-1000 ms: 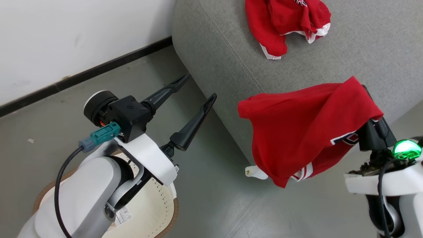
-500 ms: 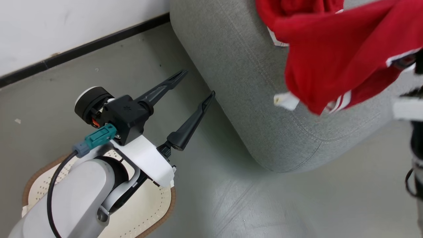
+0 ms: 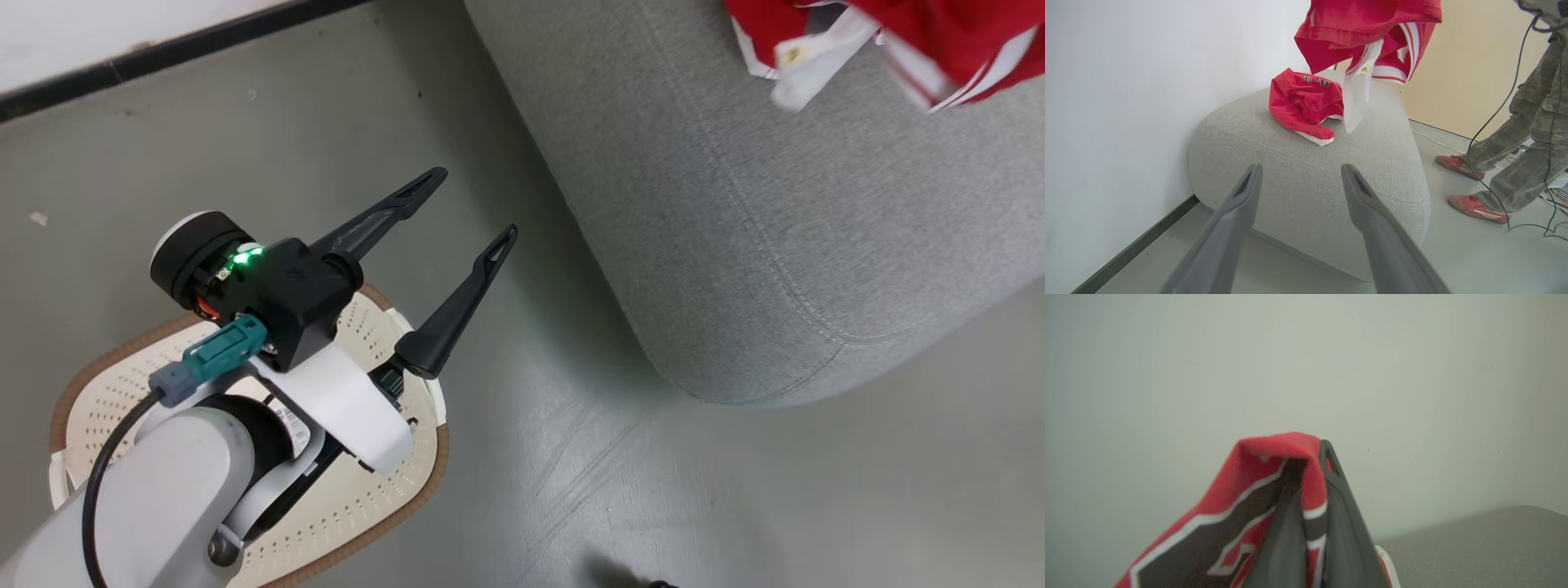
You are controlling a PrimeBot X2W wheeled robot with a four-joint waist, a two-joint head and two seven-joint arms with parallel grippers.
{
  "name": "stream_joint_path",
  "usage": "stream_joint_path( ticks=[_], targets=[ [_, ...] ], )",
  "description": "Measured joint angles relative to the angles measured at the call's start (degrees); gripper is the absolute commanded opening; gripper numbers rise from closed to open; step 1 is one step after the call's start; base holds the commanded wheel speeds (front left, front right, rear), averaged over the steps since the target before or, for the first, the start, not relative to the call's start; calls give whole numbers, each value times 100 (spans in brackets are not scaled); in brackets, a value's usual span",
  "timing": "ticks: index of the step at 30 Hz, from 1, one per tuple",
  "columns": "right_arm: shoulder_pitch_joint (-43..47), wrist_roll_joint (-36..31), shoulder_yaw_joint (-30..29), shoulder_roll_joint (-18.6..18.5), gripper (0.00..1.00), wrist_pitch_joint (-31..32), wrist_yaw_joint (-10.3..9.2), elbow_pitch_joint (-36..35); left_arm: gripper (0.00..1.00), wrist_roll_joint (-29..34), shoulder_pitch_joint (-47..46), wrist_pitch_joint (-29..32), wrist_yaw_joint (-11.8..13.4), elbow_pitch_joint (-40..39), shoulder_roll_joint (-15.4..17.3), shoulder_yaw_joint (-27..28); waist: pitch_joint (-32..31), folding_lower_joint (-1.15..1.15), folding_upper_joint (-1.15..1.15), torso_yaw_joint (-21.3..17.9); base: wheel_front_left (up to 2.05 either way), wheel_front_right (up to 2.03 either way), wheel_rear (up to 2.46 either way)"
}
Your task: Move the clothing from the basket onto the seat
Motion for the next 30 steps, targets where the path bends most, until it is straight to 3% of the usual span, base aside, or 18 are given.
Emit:
stream_joint_path(
  ticks=[12,20,26,30],
  targets=[
    [-1106,25,-392,-472,0,290,0,1026,100,44,-5,297,0,-368,171,7,546,0,0,167,0,0,0],
    [-1869,-221,-765,-847,0,136,0,1358,100,88,-92,465,2,-590,337,86,926,0,0,260,0,0,0],
    [-1792,-545,-486,-804,0,138,0,1937,100,89,-146,545,2,-719,360,116,1195,0,0,322,0,0,0],
    [-1675,-601,-614,-594,0,169,0,2454,100,96,-237,613,1,-782,425,159,1363,0,0,358,0,0,0]
  ],
)
